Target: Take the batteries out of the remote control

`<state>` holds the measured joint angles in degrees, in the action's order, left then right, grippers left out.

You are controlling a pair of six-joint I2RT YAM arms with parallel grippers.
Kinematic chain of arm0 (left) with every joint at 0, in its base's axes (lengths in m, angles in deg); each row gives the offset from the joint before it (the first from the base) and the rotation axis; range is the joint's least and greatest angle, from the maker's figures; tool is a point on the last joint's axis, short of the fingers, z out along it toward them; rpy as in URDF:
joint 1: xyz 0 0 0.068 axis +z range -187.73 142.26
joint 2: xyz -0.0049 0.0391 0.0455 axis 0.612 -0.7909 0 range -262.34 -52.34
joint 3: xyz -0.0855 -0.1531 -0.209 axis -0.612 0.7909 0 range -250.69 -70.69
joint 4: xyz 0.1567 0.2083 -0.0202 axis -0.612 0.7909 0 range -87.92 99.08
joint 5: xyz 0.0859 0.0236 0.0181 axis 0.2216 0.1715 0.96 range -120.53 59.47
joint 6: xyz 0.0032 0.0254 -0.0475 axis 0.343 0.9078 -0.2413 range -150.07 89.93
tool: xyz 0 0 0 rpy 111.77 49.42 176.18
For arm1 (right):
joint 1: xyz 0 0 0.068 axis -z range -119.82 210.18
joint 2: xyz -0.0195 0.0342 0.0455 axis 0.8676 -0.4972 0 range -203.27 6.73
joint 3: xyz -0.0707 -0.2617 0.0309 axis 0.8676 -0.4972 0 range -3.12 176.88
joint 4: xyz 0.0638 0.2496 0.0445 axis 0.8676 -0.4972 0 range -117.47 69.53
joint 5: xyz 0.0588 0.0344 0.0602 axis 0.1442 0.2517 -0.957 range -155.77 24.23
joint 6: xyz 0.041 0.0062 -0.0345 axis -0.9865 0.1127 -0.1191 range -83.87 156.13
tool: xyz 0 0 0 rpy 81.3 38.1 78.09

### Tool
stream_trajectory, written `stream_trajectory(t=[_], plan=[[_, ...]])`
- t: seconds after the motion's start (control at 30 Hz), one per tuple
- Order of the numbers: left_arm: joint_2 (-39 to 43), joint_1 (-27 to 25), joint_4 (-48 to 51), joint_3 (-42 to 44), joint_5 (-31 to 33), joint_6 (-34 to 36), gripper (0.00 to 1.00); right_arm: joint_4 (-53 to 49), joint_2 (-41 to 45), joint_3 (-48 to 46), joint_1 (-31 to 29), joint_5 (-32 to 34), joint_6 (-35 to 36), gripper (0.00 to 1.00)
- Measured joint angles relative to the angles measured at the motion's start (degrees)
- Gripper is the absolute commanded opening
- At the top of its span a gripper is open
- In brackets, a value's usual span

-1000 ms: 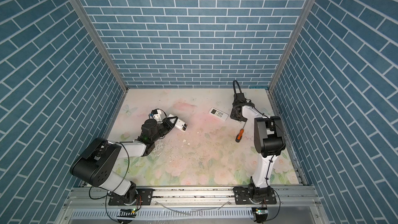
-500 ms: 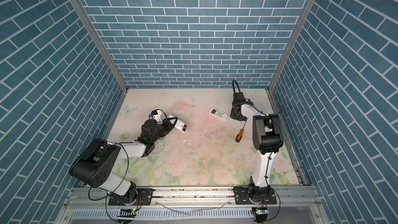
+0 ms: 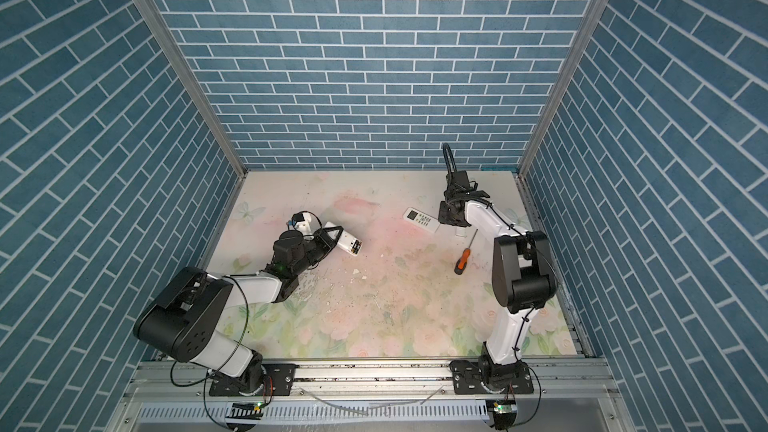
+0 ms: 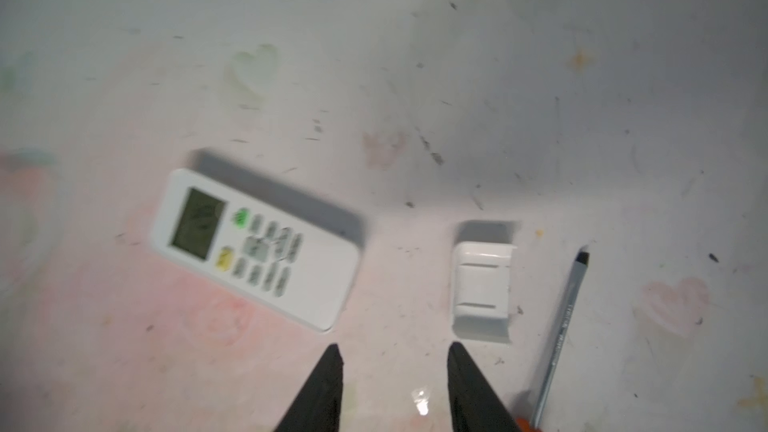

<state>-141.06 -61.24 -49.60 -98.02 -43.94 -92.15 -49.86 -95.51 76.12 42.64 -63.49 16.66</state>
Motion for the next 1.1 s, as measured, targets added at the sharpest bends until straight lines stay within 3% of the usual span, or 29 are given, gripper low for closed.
stream_trajectory(t=[0.27, 0.67, 1.1], plan=[[-0.2, -3.5, 1.0, 2.1, 5.7, 0.4, 0.00, 0.0, 5.5, -0.1, -10.0, -4.7, 1.9, 0.46], [-1.8, -8.1, -6.9, 9.3, 15.6, 2.6, 0.00, 1.3, 5.5, -0.1, -10.9, -6.6, 1.1, 0.46], [-5.7, -8.8, -12.8, 10.0, 18.1, 3.0, 0.06, 2.0, 5.6, -1.5, -11.3, -7.7, -0.2, 0.46]])
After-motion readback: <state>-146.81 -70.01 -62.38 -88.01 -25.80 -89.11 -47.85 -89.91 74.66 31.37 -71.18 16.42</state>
